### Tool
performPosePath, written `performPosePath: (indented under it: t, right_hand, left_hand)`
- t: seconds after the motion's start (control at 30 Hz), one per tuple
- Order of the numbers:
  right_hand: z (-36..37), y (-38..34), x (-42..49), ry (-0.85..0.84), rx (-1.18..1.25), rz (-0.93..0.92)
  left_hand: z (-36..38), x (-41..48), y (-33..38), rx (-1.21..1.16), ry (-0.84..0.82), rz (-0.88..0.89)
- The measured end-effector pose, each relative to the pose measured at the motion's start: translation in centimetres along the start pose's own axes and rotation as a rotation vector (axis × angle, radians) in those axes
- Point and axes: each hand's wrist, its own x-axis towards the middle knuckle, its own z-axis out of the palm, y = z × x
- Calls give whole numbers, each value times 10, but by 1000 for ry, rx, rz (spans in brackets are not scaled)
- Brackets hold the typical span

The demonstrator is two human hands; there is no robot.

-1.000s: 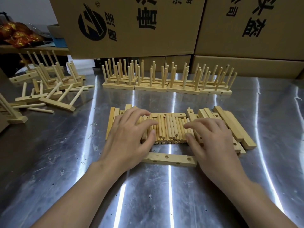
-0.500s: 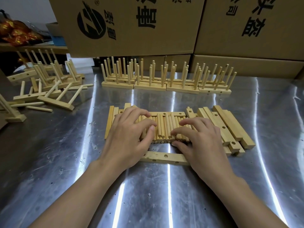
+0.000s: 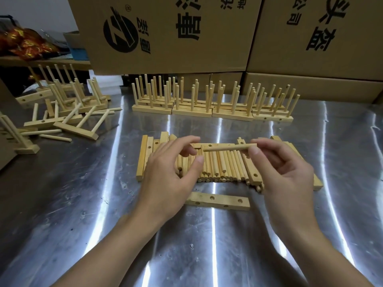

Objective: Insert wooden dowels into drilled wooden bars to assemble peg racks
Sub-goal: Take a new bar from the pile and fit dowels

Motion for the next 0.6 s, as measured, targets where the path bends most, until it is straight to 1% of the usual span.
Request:
performPosePath:
  t: [0.1, 0.2, 0.33, 0.5, 0.6]
  right_hand:
    - [2, -2, 2, 10, 136, 178]
    - [2, 0, 2, -13, 148, 275]
    - [1, 1, 3, -31, 149, 332]
    - [2, 3, 5, -69, 134, 399]
    - [1, 4, 5, -135, 121, 444]
  left_hand:
    - [0, -3, 7, -201, -12, -81]
    - [-1, -2, 9, -286, -13, -107]
    - [-2, 0, 13, -374, -19, -115]
    - [-4, -1, 21, -423, -2, -85]
    - [-4, -4, 27, -417, 9, -51]
